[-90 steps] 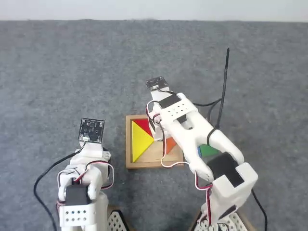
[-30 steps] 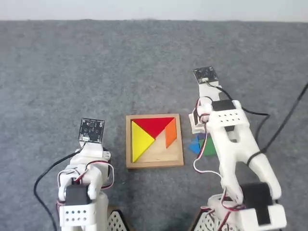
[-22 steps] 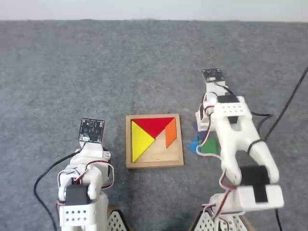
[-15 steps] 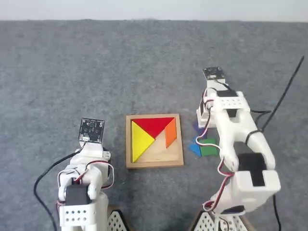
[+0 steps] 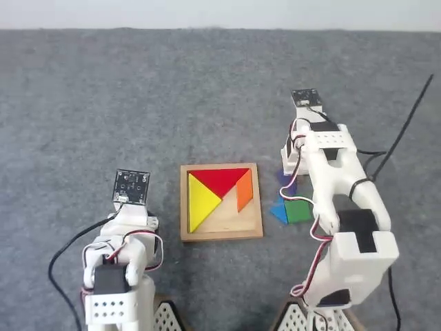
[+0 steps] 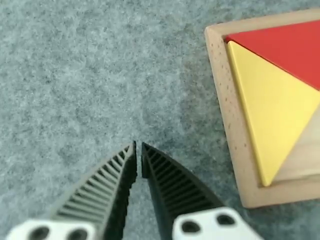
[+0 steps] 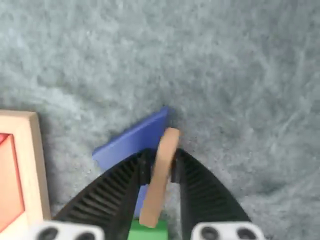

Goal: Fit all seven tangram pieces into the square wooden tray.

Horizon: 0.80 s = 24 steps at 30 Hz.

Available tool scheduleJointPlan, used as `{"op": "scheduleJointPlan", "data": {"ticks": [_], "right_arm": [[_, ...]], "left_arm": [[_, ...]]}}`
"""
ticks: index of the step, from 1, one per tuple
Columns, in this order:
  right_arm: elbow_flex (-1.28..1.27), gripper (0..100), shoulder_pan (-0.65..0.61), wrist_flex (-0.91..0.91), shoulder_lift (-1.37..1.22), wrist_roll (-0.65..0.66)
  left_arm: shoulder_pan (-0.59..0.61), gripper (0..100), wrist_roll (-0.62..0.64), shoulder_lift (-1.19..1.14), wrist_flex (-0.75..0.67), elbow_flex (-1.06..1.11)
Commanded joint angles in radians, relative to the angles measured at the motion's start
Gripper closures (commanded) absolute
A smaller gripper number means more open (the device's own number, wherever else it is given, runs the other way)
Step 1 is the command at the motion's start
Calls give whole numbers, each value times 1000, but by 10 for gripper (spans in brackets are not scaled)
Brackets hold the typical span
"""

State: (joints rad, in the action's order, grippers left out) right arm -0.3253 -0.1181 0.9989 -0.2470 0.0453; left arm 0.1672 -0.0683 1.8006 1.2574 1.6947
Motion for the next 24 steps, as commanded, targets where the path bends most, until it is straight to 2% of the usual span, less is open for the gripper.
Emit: {"op": "scheduleJointPlan", "data": {"ticks": [1,6,14,17,24], "right_arm": [[29,943,1,-1,-1,5],[26,944,5,33,39,2],[23,944,-21,128,262,-71],[23,940,-101,171,326,-110],[28,939,-415,136,355,-245]], "left_arm": [[-5,979,-2,15,3,-10],[-5,979,-2,15,3,-10],[-5,979,-2,15,3,-10],[-5,979,-2,15,3,-10],[-5,979,-2,15,3,-10]]}}
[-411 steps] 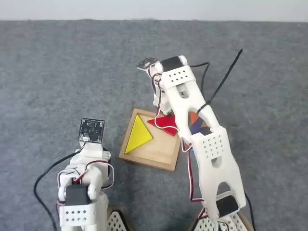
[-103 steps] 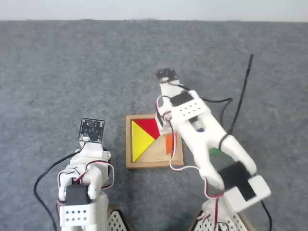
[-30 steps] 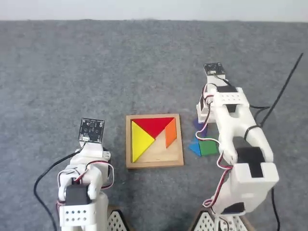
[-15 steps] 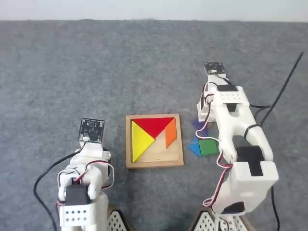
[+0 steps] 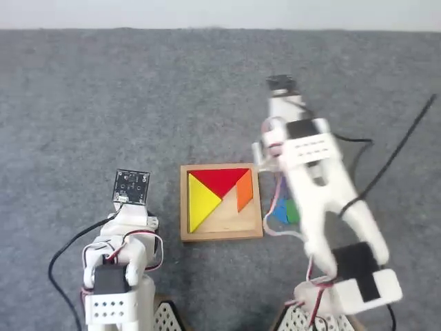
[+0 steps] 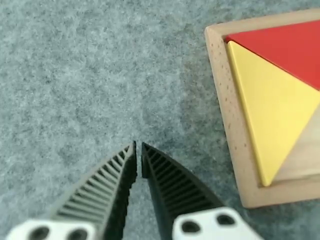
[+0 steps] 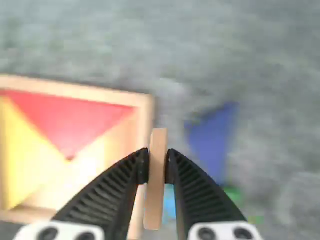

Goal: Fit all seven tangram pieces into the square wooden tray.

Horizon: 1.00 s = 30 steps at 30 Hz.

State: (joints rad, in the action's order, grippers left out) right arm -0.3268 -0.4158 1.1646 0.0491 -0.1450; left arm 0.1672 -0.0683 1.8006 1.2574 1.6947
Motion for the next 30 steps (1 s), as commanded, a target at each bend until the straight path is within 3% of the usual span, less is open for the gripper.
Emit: {"op": "scheduleJointPlan", "data": {"ticks": [1,10,16,19,25,30], "right_arm": [[26,939,-154,-54,54,-71],[25,942,-288,-292,-101,-218],[25,939,-309,-305,-179,-333],[25,931,-308,-288,-196,-299],[25,812,-306,-220,-189,-264],[25,831,-303,-196,-194,-264]], "left_arm": [[-5,979,-2,15,3,-10],[-5,979,-2,15,3,-10],[-5,979,-2,15,3,-10],[-5,979,-2,15,3,-10],[-5,979,-2,15,3,-10],[-5,979,-2,15,3,-10]]}}
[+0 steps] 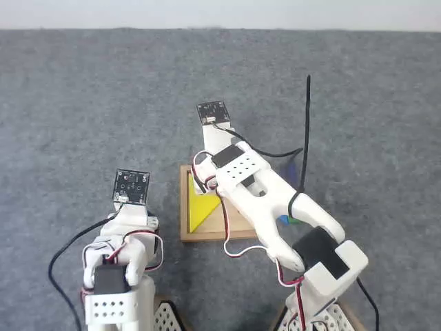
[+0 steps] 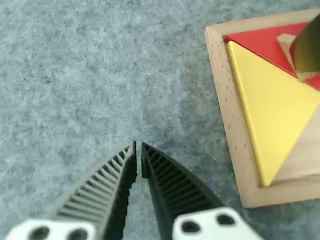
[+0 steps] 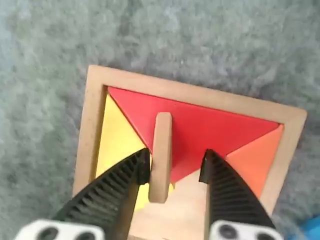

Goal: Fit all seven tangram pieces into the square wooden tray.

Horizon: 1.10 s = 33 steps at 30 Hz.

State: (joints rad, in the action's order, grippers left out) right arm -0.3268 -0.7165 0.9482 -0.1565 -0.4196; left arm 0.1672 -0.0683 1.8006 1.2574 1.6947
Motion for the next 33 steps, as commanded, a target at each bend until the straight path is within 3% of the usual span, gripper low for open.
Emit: {"op": "scheduleJointPlan", "data": {"ticks": [1,10,20,27,33], "right_arm": [[25,838,-2,21,13,12],[25,876,53,87,8,18],[25,876,-4,102,8,20],[31,876,96,97,10,64],[32,876,58,96,19,68]], "left_arm": [[-5,979,-2,15,3,-10],[-5,979,-2,15,3,-10],[-5,979,-2,15,3,-10],[-5,979,-2,15,3,-10],[-5,979,-2,15,3,-10]]}}
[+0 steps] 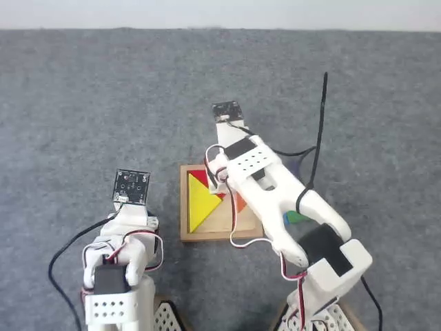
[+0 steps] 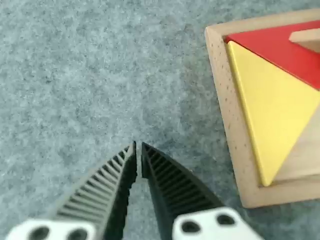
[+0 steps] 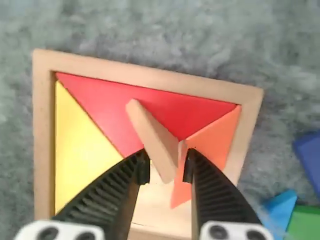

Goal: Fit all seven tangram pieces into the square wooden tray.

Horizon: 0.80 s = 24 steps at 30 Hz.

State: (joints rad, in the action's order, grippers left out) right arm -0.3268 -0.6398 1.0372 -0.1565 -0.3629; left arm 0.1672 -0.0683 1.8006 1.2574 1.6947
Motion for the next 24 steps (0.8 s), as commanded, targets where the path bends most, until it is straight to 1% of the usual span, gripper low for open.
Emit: {"op": "scheduleJointPlan", "data": {"ticks": [1,11,15,18,24], "right_arm": [[37,876,-33,7,19,11],[115,876,-159,7,13,12],[117,876,-189,8,19,12],[127,876,-185,8,22,12],[173,874,-88,-21,54,15]], "left_arm": [[-5,979,-2,15,3,-10],[-5,979,-2,15,3,-10],[-5,979,-2,15,3,-10],[-5,979,-2,15,3,-10],[-5,979,-2,15,3,-10]]}}
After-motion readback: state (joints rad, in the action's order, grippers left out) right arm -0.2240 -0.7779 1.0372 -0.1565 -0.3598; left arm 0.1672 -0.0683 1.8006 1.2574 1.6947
